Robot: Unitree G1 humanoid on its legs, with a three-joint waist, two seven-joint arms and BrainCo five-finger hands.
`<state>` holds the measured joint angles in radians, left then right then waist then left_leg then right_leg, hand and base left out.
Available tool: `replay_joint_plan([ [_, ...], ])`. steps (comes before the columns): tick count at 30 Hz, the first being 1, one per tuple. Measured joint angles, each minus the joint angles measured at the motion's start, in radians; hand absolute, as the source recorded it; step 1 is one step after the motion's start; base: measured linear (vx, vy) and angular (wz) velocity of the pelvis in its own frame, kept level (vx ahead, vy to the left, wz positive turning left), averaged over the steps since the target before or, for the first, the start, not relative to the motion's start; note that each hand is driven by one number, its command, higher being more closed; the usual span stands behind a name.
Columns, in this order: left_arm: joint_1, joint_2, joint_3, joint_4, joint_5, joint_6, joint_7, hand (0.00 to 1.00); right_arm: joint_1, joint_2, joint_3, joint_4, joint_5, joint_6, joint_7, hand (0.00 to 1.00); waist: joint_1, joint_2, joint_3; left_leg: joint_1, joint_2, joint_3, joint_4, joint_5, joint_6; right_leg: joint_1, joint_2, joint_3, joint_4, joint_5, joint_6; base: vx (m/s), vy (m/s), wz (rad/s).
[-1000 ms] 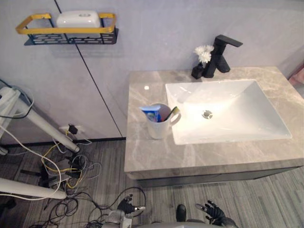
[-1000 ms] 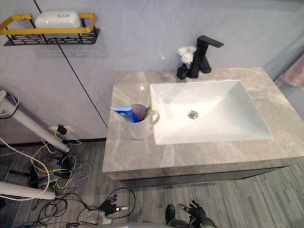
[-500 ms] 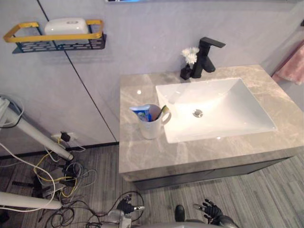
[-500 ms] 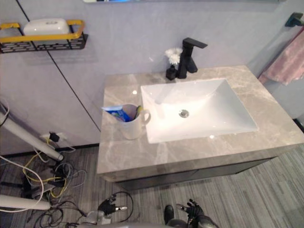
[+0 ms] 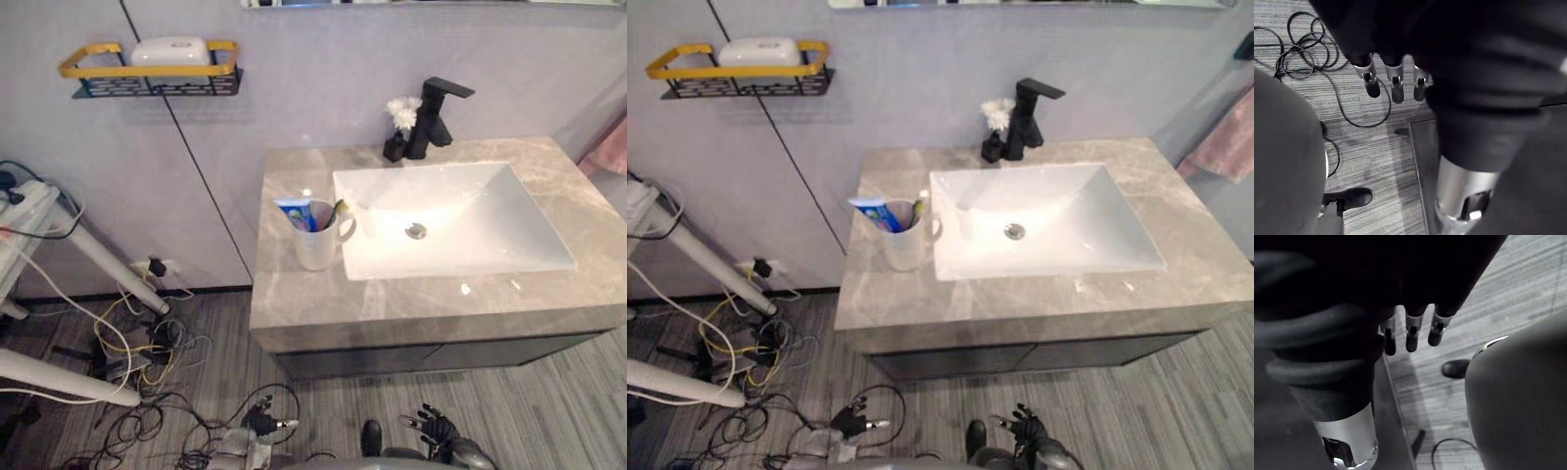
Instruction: Organize washtable
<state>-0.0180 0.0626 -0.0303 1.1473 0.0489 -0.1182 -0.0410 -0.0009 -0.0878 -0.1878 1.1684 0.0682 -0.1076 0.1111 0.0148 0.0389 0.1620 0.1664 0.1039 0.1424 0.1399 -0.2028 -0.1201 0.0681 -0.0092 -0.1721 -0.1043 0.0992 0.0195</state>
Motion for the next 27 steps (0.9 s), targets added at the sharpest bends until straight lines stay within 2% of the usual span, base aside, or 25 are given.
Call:
replay_joint_plan([
  [7,-0.002,-0.005,-0.015,-0.016,0.001,0.0,0.001,0.0,0.001,-0.005,-0.002,-0.016,-0.001,0.0,-0.004,0.0,-0.001,0.021,0.013,-0.005,0.01,-0.005,-0.018,-0.002,0.0,0.005,0.003,-0.032,0.004,0.005,-0.006,-0.05,0.008,0.14],
  [11,-0.007,-0.008,-0.058,-0.017,0.004,0.0,0.0,0.0,0.001,-0.014,-0.003,-0.017,-0.001,-0.001,-0.008,0.0,-0.005,0.032,0.013,-0.022,0.023,-0.002,0.007,-0.007,-0.005,0.005,0.009,-0.048,0.005,-0.004,-0.019,0.0,-0.002,0.09],
  [13,-0.013,-0.012,-0.085,-0.017,0.004,0.001,0.0,0.0,0.001,-0.027,-0.014,-0.019,-0.001,-0.002,-0.008,0.0,-0.007,0.049,0.019,-0.032,0.035,0.027,0.032,-0.028,0.016,0.0,0.009,-0.064,0.033,-0.022,-0.024,0.01,0.029,0.29],
  [14,-0.018,-0.015,-0.094,-0.017,0.005,0.001,0.0,0.0,0.002,-0.035,-0.035,-0.02,-0.001,-0.001,-0.009,0.0,-0.014,0.055,0.021,-0.033,0.048,0.07,0.046,-0.058,0.063,-0.01,0.005,-0.078,0.075,-0.048,-0.023,0.02,0.046,0.36],
  [15,-0.015,-0.017,-0.095,-0.018,0.007,0.001,0.0,0.0,0.004,-0.041,-0.044,-0.02,-0.001,-0.001,-0.011,0.0,-0.015,0.061,0.017,-0.032,0.058,0.085,0.051,-0.063,0.069,-0.026,0.0,-0.088,0.121,-0.073,-0.02,0.03,0.039,0.34],
  [18,-0.013,-0.014,-0.095,-0.02,0.024,0.001,0.0,0.0,0.007,-0.047,-0.052,-0.03,-0.001,-0.001,-0.021,0.0,-0.027,0.069,0.018,-0.033,0.062,0.086,0.05,-0.055,0.054,-0.042,-0.008,-0.104,0.171,-0.107,-0.016,0.05,0.008,0.2],
  [21,-0.009,-0.015,-0.095,-0.02,0.03,0.001,-0.001,0.0,0.011,-0.056,-0.053,-0.035,-0.002,0.0,-0.02,0.0,-0.029,0.07,0.016,-0.034,0.068,0.129,0.05,-0.043,0.033,-0.061,-0.016,-0.112,0.213,-0.135,-0.015,0.06,0.006,0.13],
  [24,-0.007,-0.015,-0.095,-0.022,0.032,0.001,0.0,0.0,0.015,-0.057,-0.073,-0.034,-0.008,0.001,-0.02,0.0,-0.028,0.068,0.017,-0.03,0.066,0.148,0.055,-0.015,-0.013,-0.076,-0.03,-0.116,0.259,-0.166,-0.017,0.08,-0.005,0.07],
  [26,-0.001,-0.012,-0.095,-0.041,0.033,0.0,0.0,0.0,0.015,-0.06,-0.07,-0.033,-0.029,0.001,-0.02,0.0,-0.024,0.063,0.02,-0.034,0.054,0.148,0.092,0.002,-0.014,-0.075,-0.04,-0.107,0.282,-0.182,-0.019,0.07,-0.011,-0.08],
  [27,-0.001,-0.008,-0.096,-0.042,0.035,0.0,0.0,0.0,0.015,-0.059,-0.067,-0.03,-0.04,0.001,-0.02,0.0,-0.024,0.053,0.02,-0.042,0.043,0.148,0.114,0.023,0.001,-0.074,-0.049,-0.102,0.291,-0.188,-0.017,0.05,-0.057,-0.04],
])
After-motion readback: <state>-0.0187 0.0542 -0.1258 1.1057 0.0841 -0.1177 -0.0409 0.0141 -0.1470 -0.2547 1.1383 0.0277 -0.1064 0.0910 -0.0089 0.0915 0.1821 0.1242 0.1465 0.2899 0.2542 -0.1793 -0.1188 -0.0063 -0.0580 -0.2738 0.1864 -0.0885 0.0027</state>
